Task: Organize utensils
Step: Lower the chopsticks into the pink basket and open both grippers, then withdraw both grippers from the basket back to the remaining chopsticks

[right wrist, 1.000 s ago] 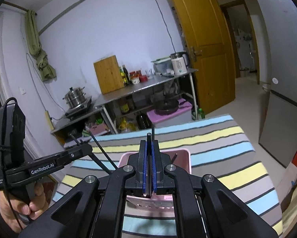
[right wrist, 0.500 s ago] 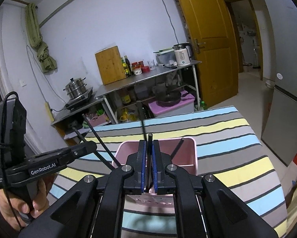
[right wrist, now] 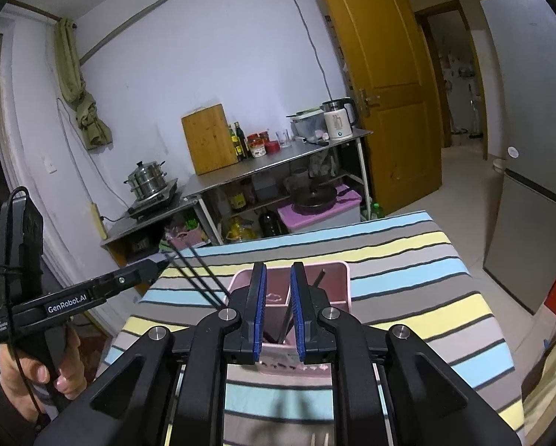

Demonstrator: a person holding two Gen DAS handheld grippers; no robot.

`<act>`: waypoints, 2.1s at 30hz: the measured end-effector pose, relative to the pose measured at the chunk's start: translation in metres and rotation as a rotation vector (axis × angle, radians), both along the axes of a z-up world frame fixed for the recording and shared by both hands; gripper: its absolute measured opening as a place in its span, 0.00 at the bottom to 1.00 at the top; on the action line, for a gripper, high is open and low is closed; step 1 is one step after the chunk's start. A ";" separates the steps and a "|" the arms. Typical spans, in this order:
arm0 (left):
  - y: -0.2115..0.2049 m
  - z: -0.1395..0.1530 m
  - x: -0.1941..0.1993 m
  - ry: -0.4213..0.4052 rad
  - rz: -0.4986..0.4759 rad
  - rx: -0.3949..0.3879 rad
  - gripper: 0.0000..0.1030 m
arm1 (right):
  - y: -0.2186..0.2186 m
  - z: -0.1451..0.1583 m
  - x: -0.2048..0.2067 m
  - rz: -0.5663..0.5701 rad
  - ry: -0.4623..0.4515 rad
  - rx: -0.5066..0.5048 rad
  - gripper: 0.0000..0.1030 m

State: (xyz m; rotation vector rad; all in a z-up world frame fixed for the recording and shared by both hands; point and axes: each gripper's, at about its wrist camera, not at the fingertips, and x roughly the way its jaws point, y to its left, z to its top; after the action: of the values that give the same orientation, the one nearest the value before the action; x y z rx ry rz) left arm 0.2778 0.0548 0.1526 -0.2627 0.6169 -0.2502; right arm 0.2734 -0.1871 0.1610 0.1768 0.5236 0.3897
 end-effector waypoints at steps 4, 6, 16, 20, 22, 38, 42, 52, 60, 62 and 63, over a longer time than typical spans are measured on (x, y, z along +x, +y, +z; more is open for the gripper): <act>0.003 0.000 -0.021 -0.015 0.004 0.001 0.36 | -0.006 0.003 -0.020 0.002 -0.012 -0.003 0.13; 0.003 -0.002 -0.034 -0.024 0.006 0.000 0.36 | -0.009 0.002 -0.031 0.004 -0.020 -0.004 0.13; -0.003 -0.023 -0.095 -0.032 0.003 -0.009 0.36 | -0.019 -0.006 -0.086 0.021 -0.030 -0.017 0.13; -0.010 -0.033 -0.113 -0.024 -0.009 0.004 0.36 | -0.022 -0.013 -0.105 0.025 -0.022 -0.021 0.13; -0.013 -0.038 -0.120 -0.020 -0.017 0.009 0.36 | -0.023 -0.017 -0.112 0.026 -0.014 -0.019 0.13; -0.029 -0.073 -0.146 0.042 -0.033 -0.007 0.36 | -0.033 -0.042 -0.137 0.025 0.021 -0.047 0.13; -0.037 -0.086 -0.142 0.074 -0.045 -0.005 0.36 | -0.033 -0.050 -0.134 0.027 0.039 -0.052 0.13; -0.062 -0.124 -0.129 0.172 -0.075 -0.010 0.36 | -0.043 -0.070 -0.125 0.016 0.084 -0.046 0.13; -0.089 -0.159 -0.115 0.268 -0.112 -0.012 0.36 | -0.051 -0.084 -0.118 0.005 0.116 -0.042 0.13; -0.095 -0.166 -0.111 0.290 -0.118 -0.010 0.36 | -0.054 -0.087 -0.117 0.001 0.123 -0.039 0.13; -0.098 -0.170 -0.110 0.300 -0.120 -0.008 0.35 | -0.055 -0.089 -0.116 -0.001 0.127 -0.037 0.13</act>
State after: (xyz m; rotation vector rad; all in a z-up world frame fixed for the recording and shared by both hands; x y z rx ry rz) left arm 0.1682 -0.0436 -0.0175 -0.2732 0.9307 -0.3318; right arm 0.1570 -0.2426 0.0721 0.1672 0.6557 0.3690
